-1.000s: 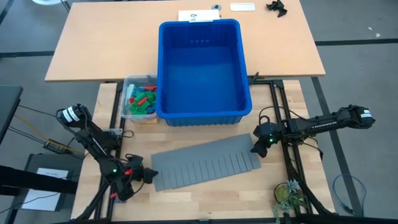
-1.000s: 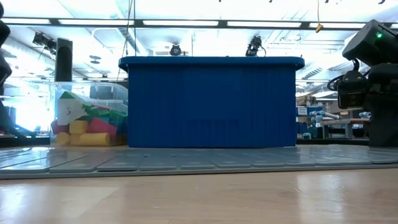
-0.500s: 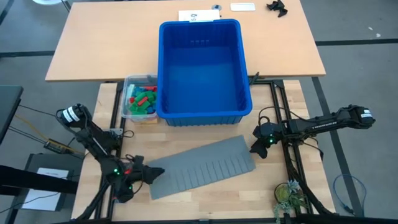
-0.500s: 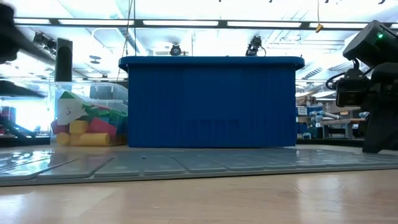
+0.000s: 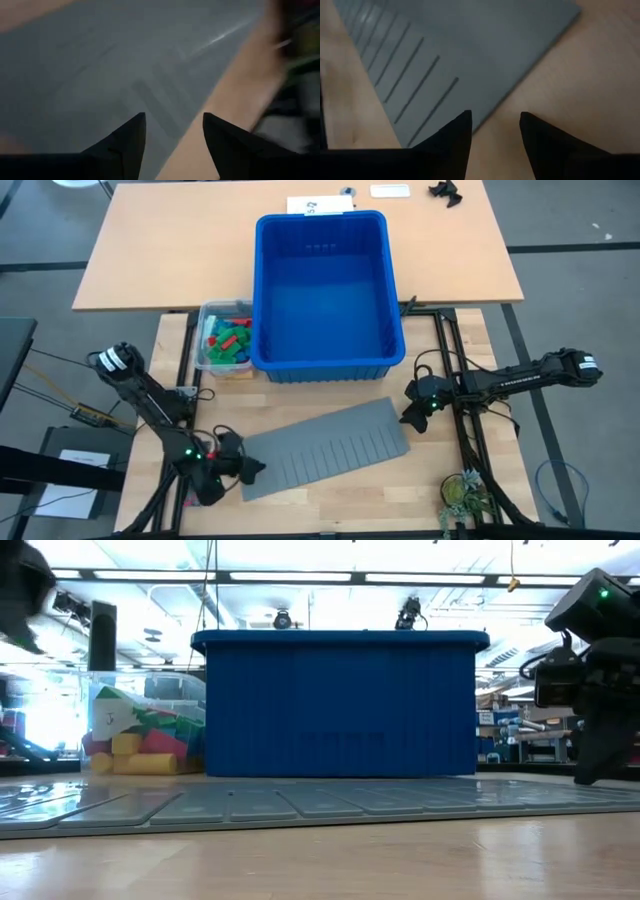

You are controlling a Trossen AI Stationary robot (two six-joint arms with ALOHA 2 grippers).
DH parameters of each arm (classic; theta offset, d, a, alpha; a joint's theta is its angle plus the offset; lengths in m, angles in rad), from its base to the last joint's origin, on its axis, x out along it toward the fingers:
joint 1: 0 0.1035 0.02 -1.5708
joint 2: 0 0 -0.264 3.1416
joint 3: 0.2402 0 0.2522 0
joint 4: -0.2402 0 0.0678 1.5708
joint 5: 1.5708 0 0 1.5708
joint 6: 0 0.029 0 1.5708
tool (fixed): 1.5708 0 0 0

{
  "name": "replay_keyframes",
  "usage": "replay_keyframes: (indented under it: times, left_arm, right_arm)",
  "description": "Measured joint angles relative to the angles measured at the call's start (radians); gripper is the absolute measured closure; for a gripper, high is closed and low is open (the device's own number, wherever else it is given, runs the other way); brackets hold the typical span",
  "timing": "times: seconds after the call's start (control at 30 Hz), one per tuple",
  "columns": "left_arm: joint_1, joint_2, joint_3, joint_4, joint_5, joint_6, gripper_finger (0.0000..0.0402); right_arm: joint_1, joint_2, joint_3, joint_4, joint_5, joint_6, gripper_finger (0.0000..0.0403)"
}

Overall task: Sort blocks
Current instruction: Assemble the blue bin using bin divider

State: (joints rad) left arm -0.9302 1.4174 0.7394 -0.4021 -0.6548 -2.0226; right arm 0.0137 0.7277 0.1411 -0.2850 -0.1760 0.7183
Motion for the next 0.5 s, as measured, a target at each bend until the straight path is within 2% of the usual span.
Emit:
replay_keyframes:
  times: [0.1,0.2,0.33,0.5]
  left_arm:
    - [0.004,0.006,0.134,-0.265,0.119,-0.071,0.0195]
    - [-0.002,0.017,0.222,-0.475,0.176,-0.156,0.0195]
    - [-0.028,0.016,0.232,-0.495,0.220,-0.226,0.0195]
    - [-0.034,0.037,0.160,-0.371,0.269,-0.239,0.0195]
  right_arm:
    - [0.001,0.000,0.001,-0.012,-0.020,0.024,0.0232]
    - [0.001,-0.001,0.001,-0.011,-0.027,0.036,0.0232]
    - [0.005,0.002,0.001,-0.010,-0.030,0.037,0.0232]
    - [0.005,0.002,0.003,-0.014,-0.027,0.038,0.0224]
